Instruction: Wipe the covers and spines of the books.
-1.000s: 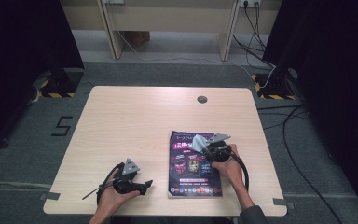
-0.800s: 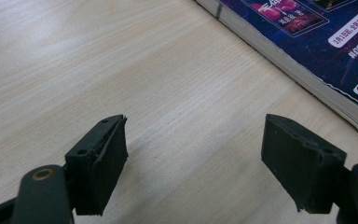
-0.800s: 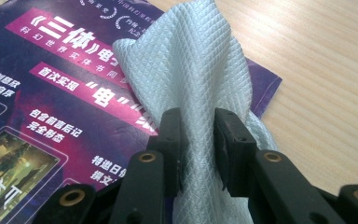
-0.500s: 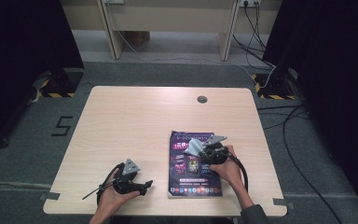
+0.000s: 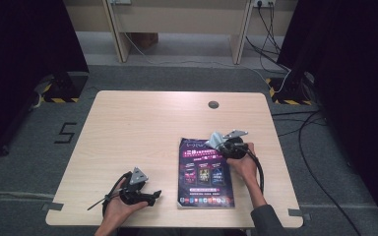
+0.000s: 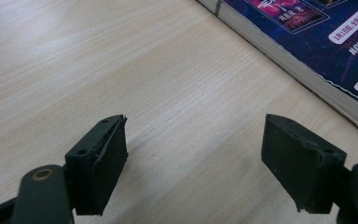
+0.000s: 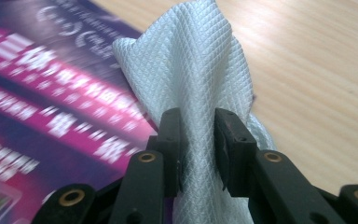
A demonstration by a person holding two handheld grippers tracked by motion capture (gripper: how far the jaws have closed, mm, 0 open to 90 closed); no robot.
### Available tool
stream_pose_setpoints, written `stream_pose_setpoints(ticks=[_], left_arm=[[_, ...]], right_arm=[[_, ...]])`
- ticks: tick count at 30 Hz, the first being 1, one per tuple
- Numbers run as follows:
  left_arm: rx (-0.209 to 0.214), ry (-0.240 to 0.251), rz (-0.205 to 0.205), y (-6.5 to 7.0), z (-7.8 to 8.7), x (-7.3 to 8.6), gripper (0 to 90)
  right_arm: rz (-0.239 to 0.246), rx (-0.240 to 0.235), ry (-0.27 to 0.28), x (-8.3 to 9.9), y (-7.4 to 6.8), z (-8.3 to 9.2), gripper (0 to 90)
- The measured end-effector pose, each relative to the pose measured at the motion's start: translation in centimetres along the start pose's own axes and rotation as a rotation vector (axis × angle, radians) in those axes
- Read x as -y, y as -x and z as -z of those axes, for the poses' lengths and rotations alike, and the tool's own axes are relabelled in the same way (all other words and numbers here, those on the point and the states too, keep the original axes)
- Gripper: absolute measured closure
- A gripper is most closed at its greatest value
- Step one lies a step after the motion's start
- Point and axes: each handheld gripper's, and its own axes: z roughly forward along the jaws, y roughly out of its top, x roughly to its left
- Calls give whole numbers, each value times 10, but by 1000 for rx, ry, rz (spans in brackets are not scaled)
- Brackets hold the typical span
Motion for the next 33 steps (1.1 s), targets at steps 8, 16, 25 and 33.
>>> stream_pose_setpoints(ticks=[8, 16, 25, 33], left_arm=[[3, 0, -7, 0, 0, 0, 216], [2, -5, -9, 1, -2, -1, 216], [2, -5, -10, 1, -1, -1, 216], [3, -3, -10, 1, -1, -1, 216]], right_arm=[[-65, 29, -8, -9, 11, -9, 742], [-4, 17, 1, -15, -11, -13, 743], [81, -69, -7, -37, -54, -26, 742], [136, -114, 4, -45, -80, -32, 742]])
